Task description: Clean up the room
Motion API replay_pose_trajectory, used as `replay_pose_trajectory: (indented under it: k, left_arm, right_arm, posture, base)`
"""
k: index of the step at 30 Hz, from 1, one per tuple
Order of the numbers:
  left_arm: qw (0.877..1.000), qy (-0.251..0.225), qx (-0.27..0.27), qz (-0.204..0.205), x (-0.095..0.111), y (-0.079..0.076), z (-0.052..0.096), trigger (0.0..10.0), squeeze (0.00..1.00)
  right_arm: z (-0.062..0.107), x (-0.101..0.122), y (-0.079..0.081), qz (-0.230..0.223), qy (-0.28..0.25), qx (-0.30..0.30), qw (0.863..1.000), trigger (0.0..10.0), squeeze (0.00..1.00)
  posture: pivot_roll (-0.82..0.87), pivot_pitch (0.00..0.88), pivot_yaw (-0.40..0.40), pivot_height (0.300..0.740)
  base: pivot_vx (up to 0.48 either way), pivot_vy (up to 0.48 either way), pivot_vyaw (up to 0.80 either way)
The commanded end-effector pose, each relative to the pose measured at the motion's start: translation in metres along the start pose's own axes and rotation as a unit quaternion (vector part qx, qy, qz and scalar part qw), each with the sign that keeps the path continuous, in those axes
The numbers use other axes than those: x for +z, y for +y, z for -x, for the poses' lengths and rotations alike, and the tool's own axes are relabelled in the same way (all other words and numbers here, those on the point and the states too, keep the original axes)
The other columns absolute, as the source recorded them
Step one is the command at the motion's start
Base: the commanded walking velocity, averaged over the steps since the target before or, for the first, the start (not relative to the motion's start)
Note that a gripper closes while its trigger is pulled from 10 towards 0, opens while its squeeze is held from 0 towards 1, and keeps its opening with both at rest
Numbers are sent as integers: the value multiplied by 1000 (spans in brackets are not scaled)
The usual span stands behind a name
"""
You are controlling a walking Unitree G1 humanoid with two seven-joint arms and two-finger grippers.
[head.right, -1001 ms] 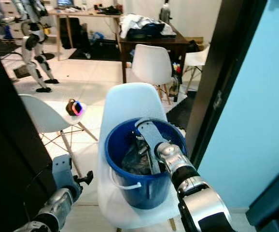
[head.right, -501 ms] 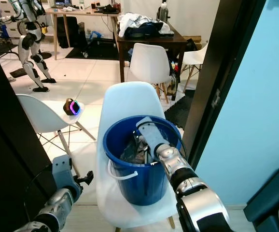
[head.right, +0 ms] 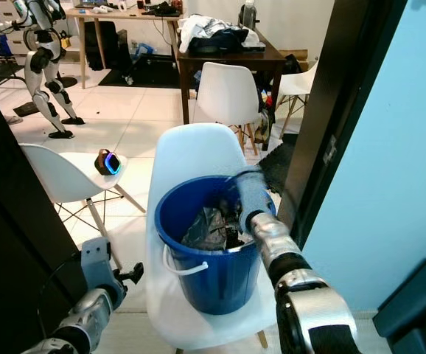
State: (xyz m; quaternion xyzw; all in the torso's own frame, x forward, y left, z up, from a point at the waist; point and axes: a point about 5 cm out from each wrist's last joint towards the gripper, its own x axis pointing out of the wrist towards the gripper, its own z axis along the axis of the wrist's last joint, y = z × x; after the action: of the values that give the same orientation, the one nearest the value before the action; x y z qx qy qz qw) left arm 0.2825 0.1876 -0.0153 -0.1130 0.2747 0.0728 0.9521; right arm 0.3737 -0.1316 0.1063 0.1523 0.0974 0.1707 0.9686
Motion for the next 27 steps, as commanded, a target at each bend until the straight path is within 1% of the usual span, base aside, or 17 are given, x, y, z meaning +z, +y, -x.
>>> replay_pose_trajectory:
  k: [1, 2, 3, 4, 5, 6, 7, 10, 12, 13, 14, 16, 19, 20, 21, 23, 27]
  left_arm:
    - [1000, 18, 10, -11, -8, 7, 2, 10000, 0]
    - [1000, 18, 10, -11, -8, 7, 2, 10000, 0]
    - [999, 31, 15, -16, -16, 13, 5, 10000, 0]
    - [999, 40, 21, -21, -21, 17, 8, 10000, 0]
    - [999, 40, 21, -21, -21, 17, 8, 10000, 0]
    - [998, 45, 25, -23, -25, 20, 9, 10000, 0]
    - [998, 55, 31, -26, -30, 24, 11, 10000, 0]
    - [997, 63, 35, -28, -34, 26, 13, 10000, 0]
    - [995, 80, 48, -22, -44, 33, 17, 10000, 0]
    - [995, 80, 48, -22, -44, 33, 17, 10000, 0]
    - [994, 91, 54, -21, -50, 37, 20, 10000, 0]
    - [993, 101, 61, -23, -56, 41, 23, 10000, 0]
    - [992, 104, 62, -24, -57, 41, 24, 10000, 0]
    - [992, 110, 64, -26, -61, 43, 26, 10000, 0]
    - [992, 110, 64, -26, -61, 43, 26, 10000, 0]
    - [990, 121, 67, -29, -68, 45, 29, 10000, 0]
    - [989, 125, 67, -35, -70, 45, 30, 10000, 0]
  right_arm:
    - [5, -2, -3, -44, -23, 19, 999, 10000, 0]
    - [5, -2, -3, -44, -23, 19, 999, 10000, 0]
    - [16, -12, -11, -88, -30, 52, 994, 10000, 0]
    - [26, -24, -19, -107, -25, 68, 992, 10000, 0]
    - [26, -24, -19, -107, -25, 68, 992, 10000, 0]
    - [33, -31, -23, -117, -21, 77, 990, 10000, 0]
    - [44, -45, -35, -127, -3, 50, 991, 10000, 0]
    - [51, -54, -43, -135, 8, 30, 990, 10000, 0]
    - [71, -68, -63, -185, 5, -17, 983, 10000, 0]
    - [71, -68, -63, -185, 5, -17, 983, 10000, 0]
    - [80, -73, -70, -215, -7, -29, 976, 10000, 0]
    - [89, -77, -77, -243, -22, -39, 969, 10000, 0]
    - [91, -79, -78, -246, -23, -44, 968, 10000, 0]
    - [98, -87, -83, -249, -8, -75, 965, 10000, 0]
    - [98, -87, -83, -249, -8, -75, 965, 10000, 0]
    - [115, -109, -91, -252, 36, -144, 956, 10000, 0]
    - [127, -126, -92, -258, 65, -185, 946, 10000, 0]
  posture:
    - [-30, 0, -35, 708]
    - [-30, 0, -35, 708]
    - [-36, 0, -31, 708]
    - [-42, 0, -28, 708]
    - [-42, 0, -28, 708]
    - [-42, 0, -28, 708]
    - [-38, 0, -29, 708]
    - [-38, 0, -29, 708]
    - [-37, 0, -33, 708]
    - [-37, 0, -33, 708]
    - [-42, 0, -30, 708]
    - [-43, 0, -30, 708]
    - [-44, 0, -30, 708]
    - [-45, 0, -29, 708]
    - [-45, 0, -29, 708]
    - [-42, 0, -29, 708]
    - [-39, 0, -30, 708]
  base:
    - [-480, 0, 0]
    - [-480, 0, 0]
    - [-480, 0, 0]
    - [-480, 0, 0]
    - [-480, 0, 0]
    - [-480, 0, 0]
    - [-379, 0, 0]
    - [-379, 0, 0]
    - [-360, 0, 0]
    - [-360, 0, 0]
    - [-368, 0, 0]
    - [-368, 0, 0]
    - [-368, 0, 0]
    - [-368, 0, 0]
    - [-368, 0, 0]
    - [-349, 0, 0]
    - [-281, 0, 0]
